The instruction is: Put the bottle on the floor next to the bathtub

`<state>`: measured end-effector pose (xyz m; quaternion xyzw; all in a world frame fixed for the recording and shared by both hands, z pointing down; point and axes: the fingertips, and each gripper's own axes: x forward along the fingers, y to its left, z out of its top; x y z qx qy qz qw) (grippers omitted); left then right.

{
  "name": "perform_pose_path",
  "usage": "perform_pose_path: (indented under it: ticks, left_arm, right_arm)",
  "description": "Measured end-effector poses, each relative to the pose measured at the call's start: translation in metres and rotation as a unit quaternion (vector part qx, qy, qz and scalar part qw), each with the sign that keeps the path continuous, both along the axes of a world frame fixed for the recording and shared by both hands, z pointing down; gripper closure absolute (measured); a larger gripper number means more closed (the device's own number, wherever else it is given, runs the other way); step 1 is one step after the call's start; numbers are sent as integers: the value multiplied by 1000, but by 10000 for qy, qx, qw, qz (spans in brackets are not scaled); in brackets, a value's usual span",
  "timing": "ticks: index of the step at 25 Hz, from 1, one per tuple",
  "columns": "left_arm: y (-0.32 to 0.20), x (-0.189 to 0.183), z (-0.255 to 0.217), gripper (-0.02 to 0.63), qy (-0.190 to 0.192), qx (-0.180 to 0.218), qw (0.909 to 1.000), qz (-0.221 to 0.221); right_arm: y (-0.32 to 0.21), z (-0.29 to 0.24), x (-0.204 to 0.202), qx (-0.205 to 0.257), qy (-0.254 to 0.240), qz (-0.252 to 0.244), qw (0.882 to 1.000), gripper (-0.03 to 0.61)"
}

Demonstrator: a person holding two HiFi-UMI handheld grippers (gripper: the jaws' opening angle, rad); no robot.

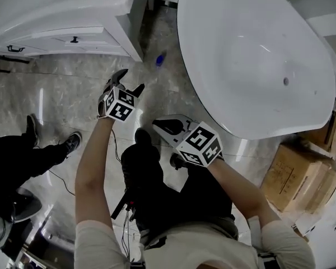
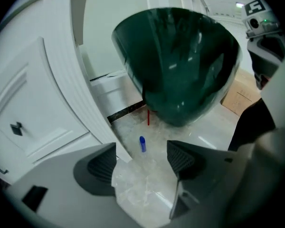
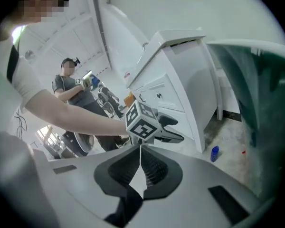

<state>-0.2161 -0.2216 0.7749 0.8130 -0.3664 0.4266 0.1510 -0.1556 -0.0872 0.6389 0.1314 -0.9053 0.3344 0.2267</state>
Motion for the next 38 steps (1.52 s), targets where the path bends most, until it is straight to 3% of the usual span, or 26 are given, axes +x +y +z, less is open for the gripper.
perform_pose_path:
  ticks: [4,8,9,11,12,13,19,24,28,32,33,38]
  left_arm:
    - [25,-8,-62,242,-2,-147,9998,-100]
    - [38,-14,-114,241,27,-186,9992,-362]
    - [42,-14,-125,241,24,-184,9990,-418]
    - [52,-14,-145,242,-15,-214,9987,-466]
    - [59,-14,-155,242,-36,-259,9986,-463]
    - [66,-14,-164,242,-41,-309,9985,-450]
    - [88,-1,-218,242,91,-324,9983,-471]
    - [107,3,-230,242,162,-597,9934,-963]
    - [112,18,-264,242,316,-415,9930,-1056]
    - [110,23,-299,247,636,-205,9913,-1130]
    - [110,25,-309,259,700,-107,9910,-1141]
    - [124,28,-366,449,832,577,9848,-1409]
  right_arm:
    - [13,-51,20,-46,156,62,9998,551]
    - [18,-78,46,744,830,-364,9931,551]
    - [20,-82,53,1133,1107,-605,9855,551]
    - [25,-84,72,2062,1747,-1193,9554,551]
    - [28,-85,82,2387,1962,-1403,9407,551]
    - [30,-89,90,2528,2047,-1491,9338,551]
    - [32,-148,103,2308,1647,-1011,9536,551]
    - [36,-184,83,2395,1448,-951,9553,551]
    - [41,-215,77,2214,1201,-960,9630,551]
    - [46,-236,73,2218,1088,-1098,9628,551]
    - [48,-241,73,2257,1074,-1149,9614,551]
    - [59,-265,79,2413,925,-1253,9579,551]
